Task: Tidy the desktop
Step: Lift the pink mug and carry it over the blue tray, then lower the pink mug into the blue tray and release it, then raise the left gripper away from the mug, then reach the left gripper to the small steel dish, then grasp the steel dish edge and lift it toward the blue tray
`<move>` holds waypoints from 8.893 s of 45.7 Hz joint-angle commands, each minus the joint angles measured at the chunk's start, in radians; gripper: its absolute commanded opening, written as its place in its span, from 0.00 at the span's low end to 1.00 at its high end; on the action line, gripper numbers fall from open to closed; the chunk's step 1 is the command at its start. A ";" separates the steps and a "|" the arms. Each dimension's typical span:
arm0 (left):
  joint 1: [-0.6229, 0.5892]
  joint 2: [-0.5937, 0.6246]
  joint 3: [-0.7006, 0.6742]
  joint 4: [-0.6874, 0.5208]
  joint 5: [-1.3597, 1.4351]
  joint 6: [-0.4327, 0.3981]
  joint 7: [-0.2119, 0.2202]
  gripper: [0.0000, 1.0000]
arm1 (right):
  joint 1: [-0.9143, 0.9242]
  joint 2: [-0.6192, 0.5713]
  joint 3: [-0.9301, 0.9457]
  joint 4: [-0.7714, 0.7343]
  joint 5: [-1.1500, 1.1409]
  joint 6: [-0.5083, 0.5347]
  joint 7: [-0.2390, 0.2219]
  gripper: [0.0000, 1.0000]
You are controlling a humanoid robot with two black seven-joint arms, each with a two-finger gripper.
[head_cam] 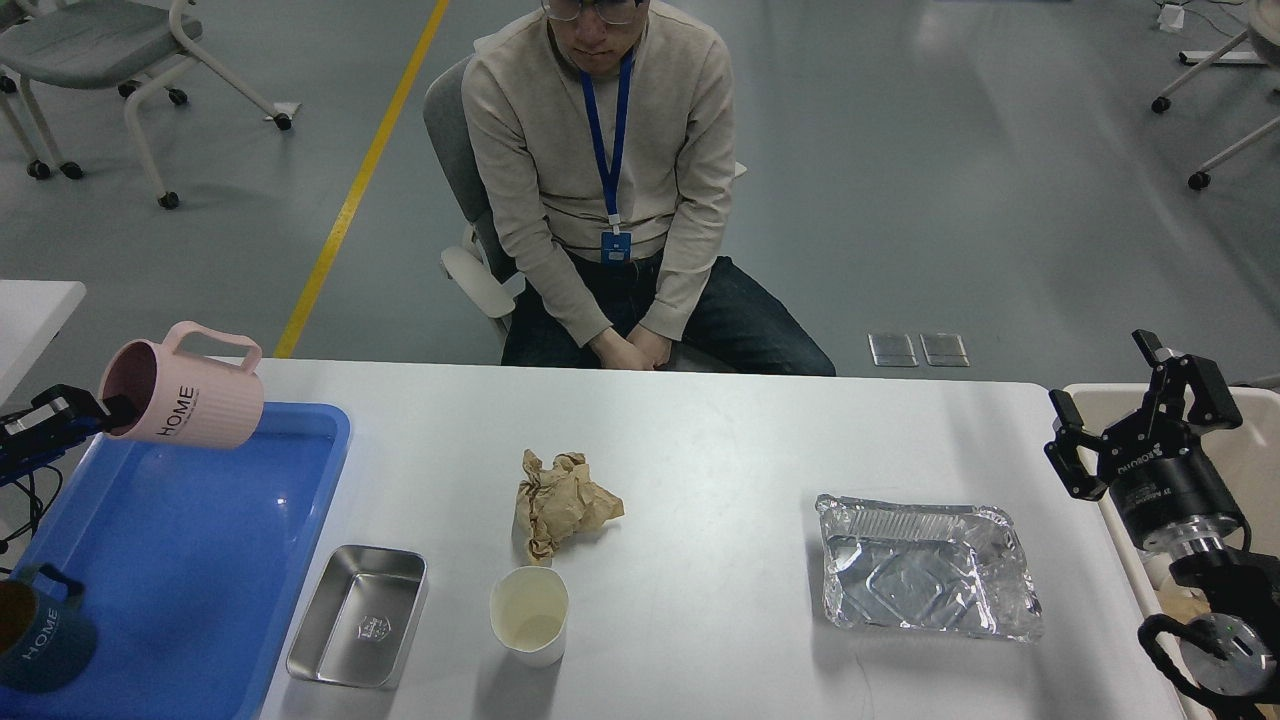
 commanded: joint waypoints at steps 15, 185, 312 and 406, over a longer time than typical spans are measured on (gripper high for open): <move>0.057 0.052 0.160 -0.016 0.012 0.003 -0.043 0.00 | 0.003 -0.017 0.000 -0.003 0.000 0.000 0.001 1.00; -0.272 0.003 0.217 -0.227 0.064 0.118 -0.037 0.96 | -0.001 -0.016 0.000 -0.003 -0.003 0.014 0.001 1.00; -0.087 -0.368 0.488 -0.006 0.067 0.159 0.127 0.84 | -0.011 -0.008 -0.002 0.000 -0.003 0.014 0.001 1.00; -0.235 -0.309 0.565 -0.074 0.061 0.189 0.089 0.01 | -0.008 -0.008 0.000 -0.003 -0.003 0.012 0.001 1.00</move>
